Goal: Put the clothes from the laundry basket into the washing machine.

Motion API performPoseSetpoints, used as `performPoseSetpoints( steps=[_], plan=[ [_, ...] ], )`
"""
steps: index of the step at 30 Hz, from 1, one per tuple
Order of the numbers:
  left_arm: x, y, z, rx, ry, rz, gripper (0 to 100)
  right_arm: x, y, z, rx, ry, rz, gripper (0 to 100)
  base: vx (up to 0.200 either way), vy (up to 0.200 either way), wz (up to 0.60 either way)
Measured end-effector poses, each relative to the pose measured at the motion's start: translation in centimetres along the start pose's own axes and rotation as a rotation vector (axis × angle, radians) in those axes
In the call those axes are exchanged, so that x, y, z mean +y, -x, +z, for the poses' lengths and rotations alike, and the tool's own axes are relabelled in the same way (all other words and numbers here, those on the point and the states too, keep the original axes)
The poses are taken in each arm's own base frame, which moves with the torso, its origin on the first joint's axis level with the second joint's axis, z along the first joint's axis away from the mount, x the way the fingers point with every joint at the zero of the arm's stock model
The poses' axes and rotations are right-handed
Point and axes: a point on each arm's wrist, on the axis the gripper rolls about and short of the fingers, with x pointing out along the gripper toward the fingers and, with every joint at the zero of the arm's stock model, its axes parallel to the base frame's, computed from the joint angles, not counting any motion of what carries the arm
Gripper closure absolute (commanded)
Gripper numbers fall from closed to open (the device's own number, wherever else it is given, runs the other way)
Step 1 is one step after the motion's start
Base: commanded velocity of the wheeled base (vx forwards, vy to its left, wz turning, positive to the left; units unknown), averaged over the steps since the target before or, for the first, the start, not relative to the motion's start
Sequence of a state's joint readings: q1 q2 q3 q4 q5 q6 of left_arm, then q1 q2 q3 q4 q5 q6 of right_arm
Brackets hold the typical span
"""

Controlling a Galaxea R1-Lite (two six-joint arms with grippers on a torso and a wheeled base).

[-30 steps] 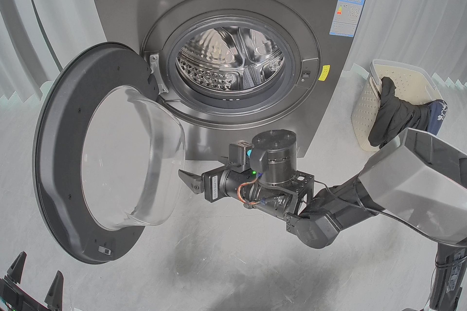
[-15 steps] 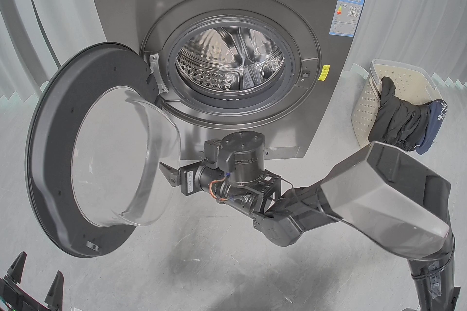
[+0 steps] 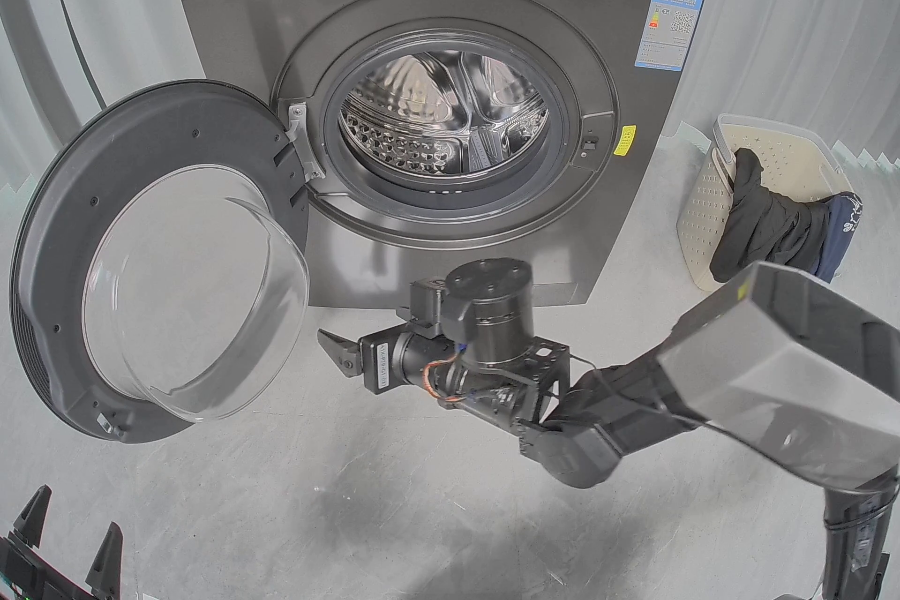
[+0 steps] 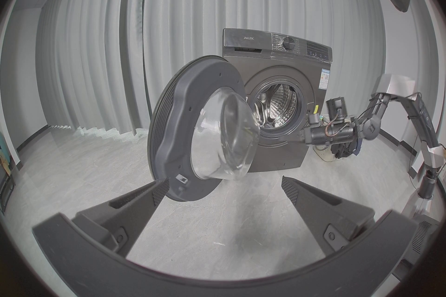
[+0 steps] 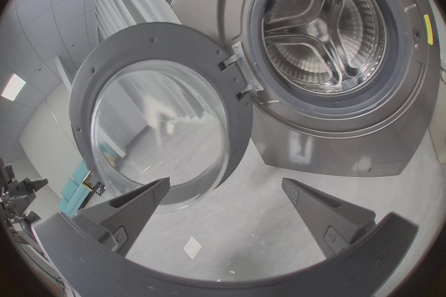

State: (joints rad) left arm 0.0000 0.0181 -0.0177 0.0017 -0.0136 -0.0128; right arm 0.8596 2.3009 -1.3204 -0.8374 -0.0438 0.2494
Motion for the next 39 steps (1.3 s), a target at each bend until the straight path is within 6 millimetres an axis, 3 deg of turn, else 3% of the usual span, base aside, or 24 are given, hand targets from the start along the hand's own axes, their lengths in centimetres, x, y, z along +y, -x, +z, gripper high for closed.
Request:
performPoseSetpoints(
  steps=[4,9,19,23,28,34,39],
  plan=[
    [0.0,0.0,0.0,0.0,0.0,0.0,0,-0.6,3.8,2.1,0.002,0.0,-0.022,0,0.0,0.0,0.0],
    [0.0,0.0,0.0,0.0,0.0,0.001,0,-1.5,10.4,4.8,-0.013,0.004,-0.057,0,0.0,0.0,0.0],
    [0.0,0.0,0.0,0.0,-0.001,0.001,0,-4.5,24.8,6.3,-0.094,0.028,-0.23,0,0.0,0.0,0.0],
    [0.0,0.0,0.0,0.0,0.0,0.001,0,-5.8,30.5,5.6,-0.157,0.038,-0.347,0,0.0,0.0,0.0],
    [0.0,0.0,0.0,0.0,0.0,0.001,0,-6.2,36.6,2.8,-0.21,0.05,-0.491,0,0.0,0.0,0.0],
    [0.0,0.0,0.0,0.0,0.0,0.001,0,-5.5,41.4,-0.6,-0.231,0.048,-0.614,0,0.0,0.0,0.0],
    [0.0,0.0,0.0,0.0,0.001,0.002,0,-4.6,43.9,-3.4,-0.224,0.038,-0.692,0,0.0,0.0,0.0]
  ],
)
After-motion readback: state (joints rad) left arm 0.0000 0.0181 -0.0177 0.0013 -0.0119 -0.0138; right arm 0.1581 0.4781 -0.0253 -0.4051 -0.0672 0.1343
